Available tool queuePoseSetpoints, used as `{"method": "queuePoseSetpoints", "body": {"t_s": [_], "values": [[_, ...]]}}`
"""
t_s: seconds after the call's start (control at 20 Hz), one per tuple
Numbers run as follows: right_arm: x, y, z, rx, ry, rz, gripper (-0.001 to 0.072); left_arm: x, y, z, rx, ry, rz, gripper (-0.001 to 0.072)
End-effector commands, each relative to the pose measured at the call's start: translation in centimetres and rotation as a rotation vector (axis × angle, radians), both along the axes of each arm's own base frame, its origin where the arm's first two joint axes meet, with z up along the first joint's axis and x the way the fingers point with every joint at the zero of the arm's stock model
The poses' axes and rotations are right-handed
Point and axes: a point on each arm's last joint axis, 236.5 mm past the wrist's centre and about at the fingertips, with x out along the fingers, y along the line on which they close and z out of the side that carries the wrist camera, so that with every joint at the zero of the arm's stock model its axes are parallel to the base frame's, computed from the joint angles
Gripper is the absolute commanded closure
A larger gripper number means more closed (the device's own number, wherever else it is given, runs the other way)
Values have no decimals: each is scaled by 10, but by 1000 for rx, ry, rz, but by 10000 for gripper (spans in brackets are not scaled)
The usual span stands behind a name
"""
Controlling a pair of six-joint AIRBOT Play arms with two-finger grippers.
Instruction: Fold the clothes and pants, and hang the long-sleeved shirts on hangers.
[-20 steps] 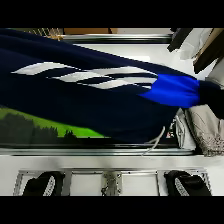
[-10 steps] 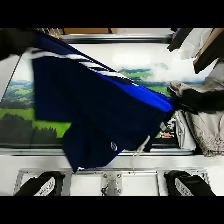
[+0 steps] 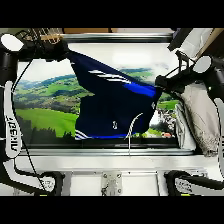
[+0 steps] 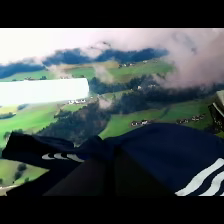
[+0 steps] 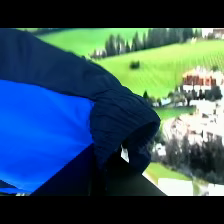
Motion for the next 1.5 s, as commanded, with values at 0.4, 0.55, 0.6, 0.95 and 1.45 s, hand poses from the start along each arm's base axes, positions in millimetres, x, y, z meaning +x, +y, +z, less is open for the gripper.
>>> {"method": "queuePoseSetpoints", "body": {"t_s": [0.4, 0.55, 0.6, 0.95, 1.45], "values": [[-84, 26, -26, -109, 94, 162, 699, -164, 24, -124, 65, 303, 35, 704], [-129, 28, -76, -118, 215, 176, 699, -215, 27, -192, 61, 415, 87, 703], [-141, 27, -93, -119, 258, 174, 699, -229, 29, -210, 61, 442, 105, 704], [-201, 16, -175, -126, 414, 140, 698, -296, 35, -290, 73, 585, 176, 703], [-193, 31, -192, -41, 352, 65, 694, -297, 40, -299, 84, 572, 206, 704]]}}
